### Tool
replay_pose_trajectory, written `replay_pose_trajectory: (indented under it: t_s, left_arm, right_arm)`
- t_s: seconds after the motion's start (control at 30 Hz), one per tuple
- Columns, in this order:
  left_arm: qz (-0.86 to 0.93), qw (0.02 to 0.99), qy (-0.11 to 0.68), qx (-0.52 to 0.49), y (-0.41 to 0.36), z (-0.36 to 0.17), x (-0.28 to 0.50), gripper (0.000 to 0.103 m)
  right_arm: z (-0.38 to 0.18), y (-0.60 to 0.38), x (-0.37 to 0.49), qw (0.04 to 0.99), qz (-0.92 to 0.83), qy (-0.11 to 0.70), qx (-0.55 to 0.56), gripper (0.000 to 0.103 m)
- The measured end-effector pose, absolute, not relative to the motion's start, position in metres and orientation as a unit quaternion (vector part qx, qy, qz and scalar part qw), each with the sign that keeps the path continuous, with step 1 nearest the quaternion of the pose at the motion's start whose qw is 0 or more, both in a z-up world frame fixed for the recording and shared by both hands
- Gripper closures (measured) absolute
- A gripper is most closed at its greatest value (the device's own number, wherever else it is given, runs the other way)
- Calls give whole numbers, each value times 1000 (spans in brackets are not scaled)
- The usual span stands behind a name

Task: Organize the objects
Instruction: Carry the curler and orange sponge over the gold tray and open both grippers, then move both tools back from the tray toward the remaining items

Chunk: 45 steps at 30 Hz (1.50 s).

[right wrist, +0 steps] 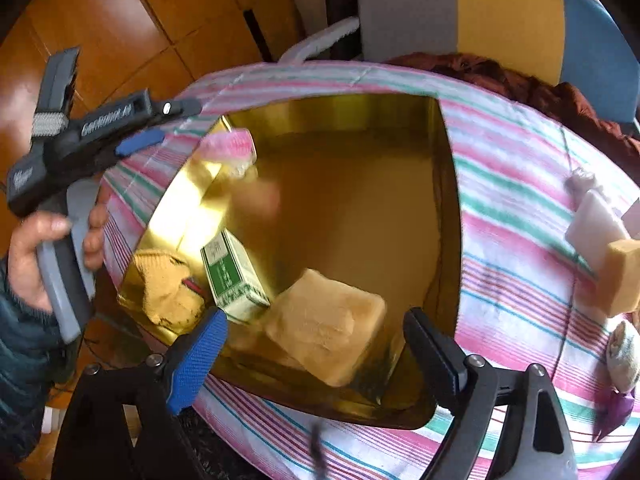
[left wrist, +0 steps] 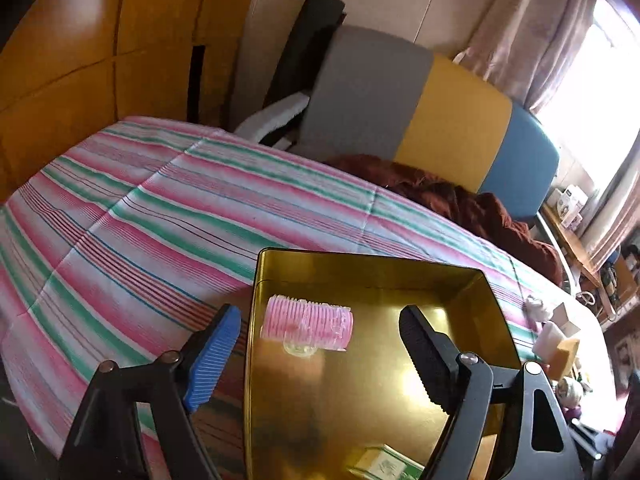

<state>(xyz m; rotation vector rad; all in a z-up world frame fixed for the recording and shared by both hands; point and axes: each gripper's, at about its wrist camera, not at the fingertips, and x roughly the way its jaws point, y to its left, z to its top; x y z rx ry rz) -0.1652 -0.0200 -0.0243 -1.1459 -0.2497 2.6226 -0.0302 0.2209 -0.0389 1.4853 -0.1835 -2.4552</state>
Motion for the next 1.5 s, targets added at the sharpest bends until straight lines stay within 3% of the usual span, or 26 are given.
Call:
replay_pose_trajectory:
  t_s: [0.43, 0.57, 1.5]
  left_arm:
    - [937, 102, -27, -333, -2, -7, -65, 7]
    - [940, 95, -15, -328, 2, -6, -48, 7]
    - [935, 130, 38, -327, 36, -5, -12, 6]
  right_arm:
    - [-14, 205, -9, 44, -901, -19, 431, 12]
    - [-9, 205, -2, 26, -913, -15, 407, 6]
    - [-15, 249, 13, -39, -918, -45, 392, 6]
